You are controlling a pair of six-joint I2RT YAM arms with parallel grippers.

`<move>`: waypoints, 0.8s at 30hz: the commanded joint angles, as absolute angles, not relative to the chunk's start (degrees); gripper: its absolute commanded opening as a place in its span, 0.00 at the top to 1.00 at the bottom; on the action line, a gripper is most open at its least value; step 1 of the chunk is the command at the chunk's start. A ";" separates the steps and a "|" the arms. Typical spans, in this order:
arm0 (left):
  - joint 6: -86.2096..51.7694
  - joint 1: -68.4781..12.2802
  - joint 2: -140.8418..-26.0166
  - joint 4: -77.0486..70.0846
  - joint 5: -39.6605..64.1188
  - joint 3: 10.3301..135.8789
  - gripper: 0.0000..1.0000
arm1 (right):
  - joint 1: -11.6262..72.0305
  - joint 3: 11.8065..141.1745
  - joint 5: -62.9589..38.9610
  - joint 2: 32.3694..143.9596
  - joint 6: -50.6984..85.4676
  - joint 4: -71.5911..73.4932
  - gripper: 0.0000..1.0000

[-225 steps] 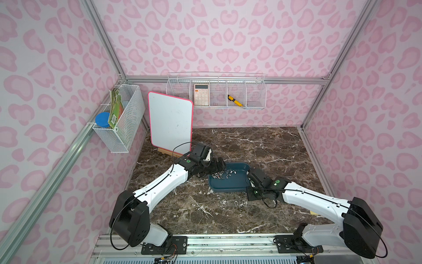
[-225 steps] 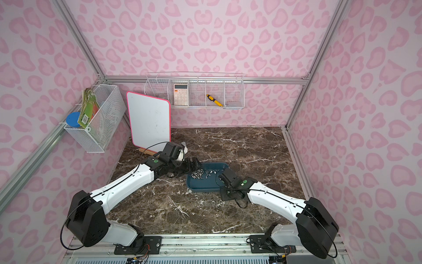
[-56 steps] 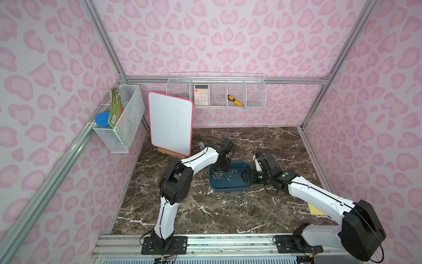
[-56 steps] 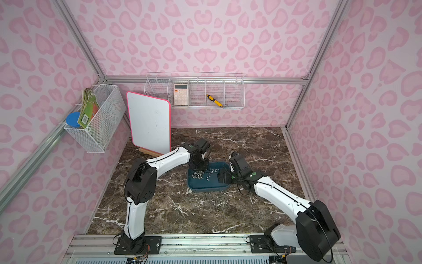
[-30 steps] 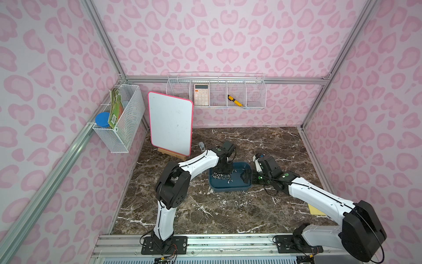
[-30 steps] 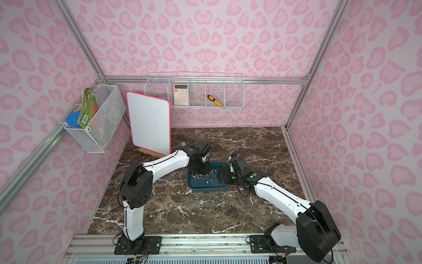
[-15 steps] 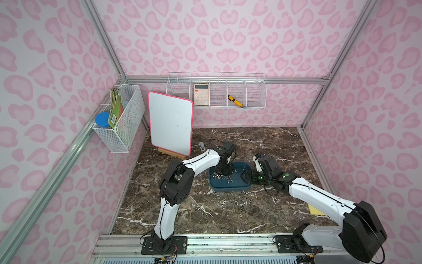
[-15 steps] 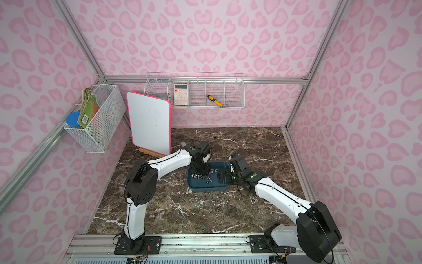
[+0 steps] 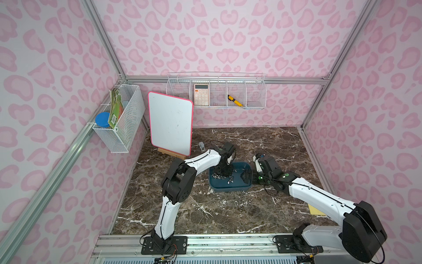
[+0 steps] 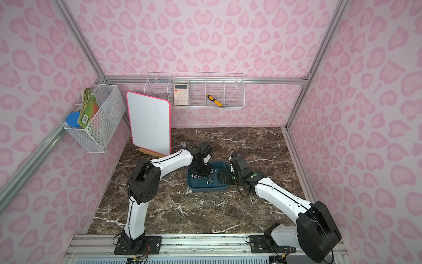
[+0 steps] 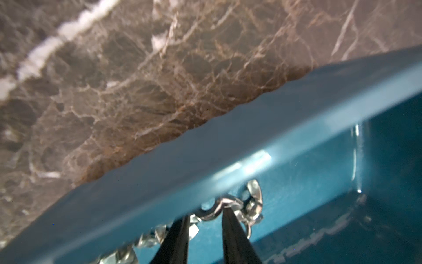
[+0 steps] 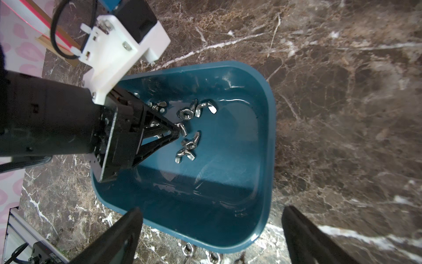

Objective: Take out the wing nut from the storage box
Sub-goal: Adjust the wing nut in the storage box, then pick up the wing nut from the storage box.

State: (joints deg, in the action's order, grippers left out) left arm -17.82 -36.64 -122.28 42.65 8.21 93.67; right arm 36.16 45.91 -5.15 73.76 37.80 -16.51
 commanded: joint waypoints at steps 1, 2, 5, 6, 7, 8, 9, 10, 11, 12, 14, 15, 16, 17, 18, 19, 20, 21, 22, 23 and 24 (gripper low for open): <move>-17.09 -36.53 -123.00 43.03 8.74 94.80 0.74 | 36.18 46.12 -4.83 73.91 37.79 -16.41 0.03; -17.05 -36.55 -123.21 43.11 8.74 95.07 0.76 | 36.16 46.15 -4.83 73.96 37.79 -16.39 0.03; -17.05 -36.52 -123.57 43.16 8.88 95.27 0.76 | 36.13 46.11 -4.83 73.90 37.84 -16.53 0.03; -17.05 -36.56 -123.65 43.17 8.88 95.19 0.76 | 36.15 46.09 -4.83 73.90 37.81 -16.52 0.03; -17.01 -36.48 -123.66 43.33 8.75 95.16 0.76 | 36.21 46.06 -4.78 73.83 37.80 -16.52 0.03; -17.03 -36.51 -123.56 43.32 8.31 95.19 0.76 | 36.15 46.10 -4.75 73.83 37.80 -16.61 0.03; -17.09 -36.50 -123.33 43.19 7.94 95.06 0.75 | 36.18 46.07 -4.70 73.80 37.84 -16.56 0.03; -17.05 -36.51 -123.05 42.98 7.69 94.91 0.74 | 36.14 46.05 -4.74 73.83 37.80 -16.52 0.03; -16.98 -36.51 -122.96 42.80 7.60 95.06 0.74 | 36.19 45.99 -4.75 73.83 37.88 -16.46 0.03; -16.84 -36.39 -123.04 42.96 7.63 95.46 0.73 | 36.18 45.98 -4.83 73.92 37.95 -16.35 0.03; -16.45 -36.43 -123.68 43.47 7.52 96.73 0.72 | 36.17 45.98 -5.04 74.17 37.94 -16.17 0.03; -16.35 -36.44 -124.11 43.83 7.30 97.39 0.72 | 36.15 46.07 -5.10 74.33 37.96 -16.17 0.03; -16.18 -36.39 -124.31 44.07 7.16 97.79 0.72 | 36.17 46.17 -5.12 74.41 37.89 -16.17 0.03; -15.93 -36.41 -124.56 44.16 7.14 98.00 0.72 | 36.13 46.17 -5.19 74.42 37.94 -16.17 0.03; -15.75 -36.40 -124.70 44.14 7.10 98.15 0.72 | 36.18 46.16 -5.19 74.41 37.96 -16.18 0.03; -15.60 -36.46 -124.74 44.35 6.95 98.38 0.72 | 36.14 46.19 -5.10 74.44 37.91 -16.25 0.03; -15.48 -36.41 -124.74 44.45 6.79 98.38 0.72 | 36.16 46.19 -5.10 74.35 37.88 -16.22 0.03; -15.35 -36.43 -124.80 44.42 6.77 98.41 0.72 | 36.15 46.20 -5.04 74.32 37.94 -16.34 0.03; -15.24 -36.39 -124.89 44.45 6.92 98.43 0.72 | 36.18 46.17 -5.03 74.27 37.91 -16.35 0.03; -15.06 -36.40 -125.06 44.43 7.05 98.43 0.72 | 36.15 46.17 -5.03 74.26 37.91 -16.35 0.03; -15.06 -36.39 -125.15 44.47 7.24 98.36 0.72 | 36.12 46.12 -5.08 74.35 37.80 -16.35 0.03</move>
State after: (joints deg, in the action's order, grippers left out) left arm -16.21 -36.47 -124.55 43.18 7.49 98.06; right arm 36.14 45.91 -5.17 74.37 37.82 -16.51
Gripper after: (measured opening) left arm 0.284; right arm 0.972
